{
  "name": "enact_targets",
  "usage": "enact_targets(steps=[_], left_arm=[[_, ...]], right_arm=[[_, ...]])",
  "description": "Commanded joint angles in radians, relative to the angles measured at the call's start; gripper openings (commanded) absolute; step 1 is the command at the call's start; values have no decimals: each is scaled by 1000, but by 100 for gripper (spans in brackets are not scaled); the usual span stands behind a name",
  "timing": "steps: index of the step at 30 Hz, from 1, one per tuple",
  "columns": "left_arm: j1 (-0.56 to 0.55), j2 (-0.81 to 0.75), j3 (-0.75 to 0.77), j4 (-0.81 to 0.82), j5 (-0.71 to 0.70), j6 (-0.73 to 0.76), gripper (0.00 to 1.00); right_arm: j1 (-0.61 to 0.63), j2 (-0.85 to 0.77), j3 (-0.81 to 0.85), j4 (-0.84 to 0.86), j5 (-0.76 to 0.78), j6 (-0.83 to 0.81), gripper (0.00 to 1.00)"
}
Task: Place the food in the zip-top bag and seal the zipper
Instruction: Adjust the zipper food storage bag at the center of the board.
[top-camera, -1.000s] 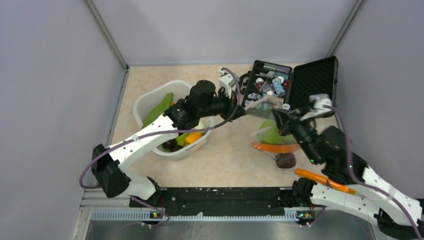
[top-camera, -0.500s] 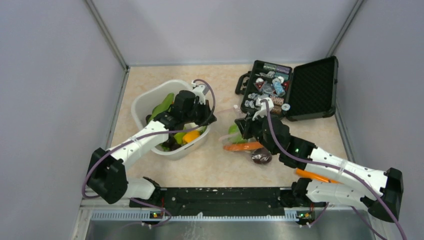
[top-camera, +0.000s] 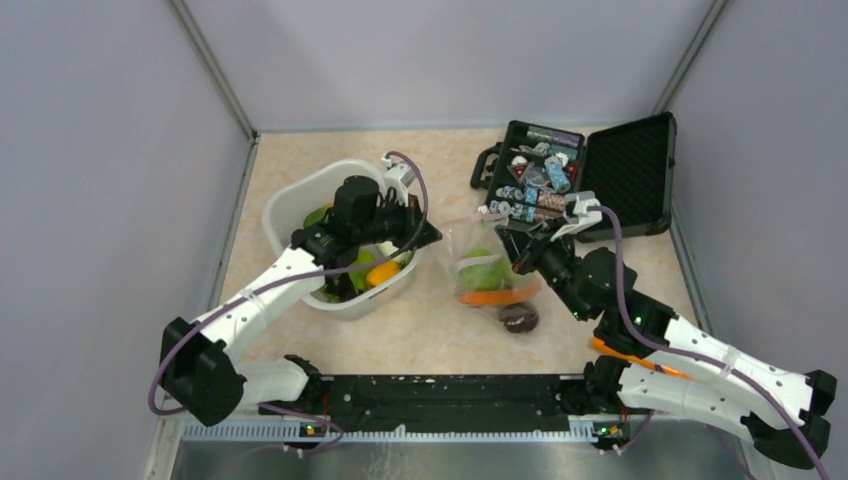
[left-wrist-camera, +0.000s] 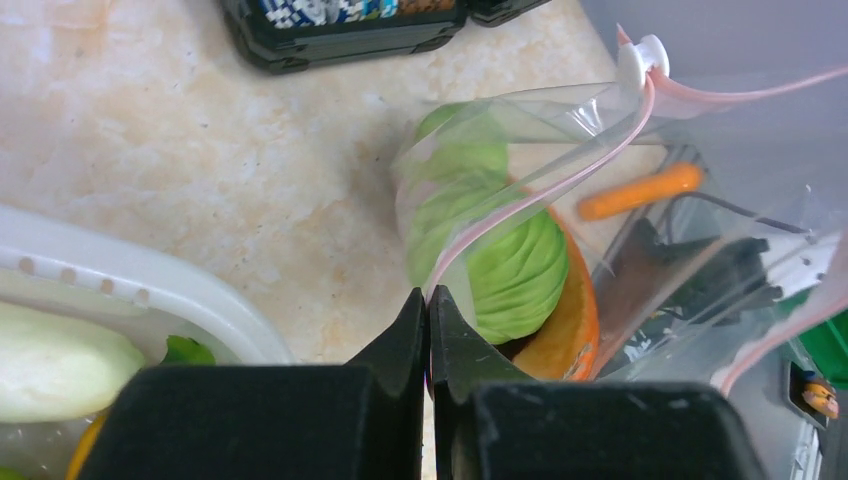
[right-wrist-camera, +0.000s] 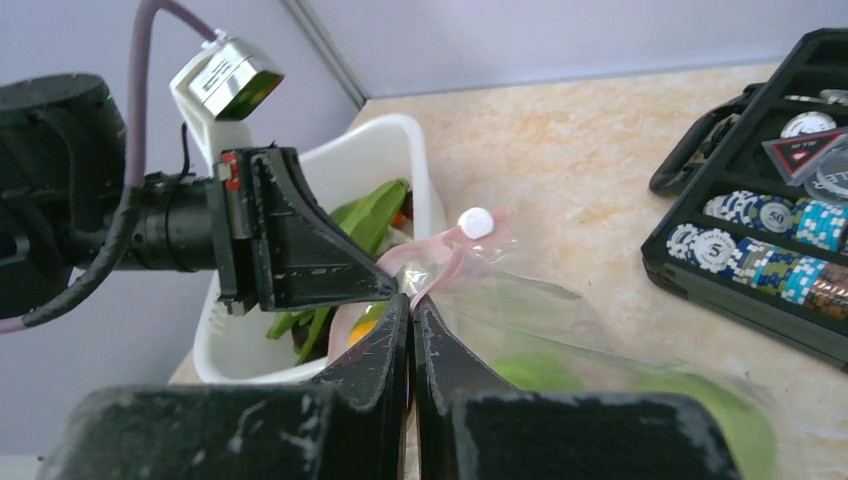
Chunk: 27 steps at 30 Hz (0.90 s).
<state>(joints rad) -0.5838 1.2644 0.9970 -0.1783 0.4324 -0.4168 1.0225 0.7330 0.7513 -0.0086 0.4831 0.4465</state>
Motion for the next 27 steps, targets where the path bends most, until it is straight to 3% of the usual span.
enact_targets(steps=[1,5,6,9,10,11,14,22,27], left_arm=[[2,-72,32,35,41,12,1],[2,-72,26,-12,-10,40,21],[2,-72,26,-29,-19,48,31],[2,-82,20,-61,-54,60,42],[2,-88,19,-65,-66,61,57],[2,-93,19,-70,-74,63,61],[2,-116,32,-97,-95,81,62],[4,-215,23,-145,-240,95,96],[17,-273,-12,-156,-378,110,99]], right_arm=[[-5,-65,22,56,61,-2,0],[-5,-63,17,49,55,2,0],[-4,-53,19,43,50,5,0],[-5,-27,19,41,34,18,0],[-4,-20,17,43,34,23,0],[-4,-14,17,47,33,25,0],[-5,4,21,60,19,29,0],[-5,26,25,70,5,40,0],[-6,35,20,80,-9,62,0]])
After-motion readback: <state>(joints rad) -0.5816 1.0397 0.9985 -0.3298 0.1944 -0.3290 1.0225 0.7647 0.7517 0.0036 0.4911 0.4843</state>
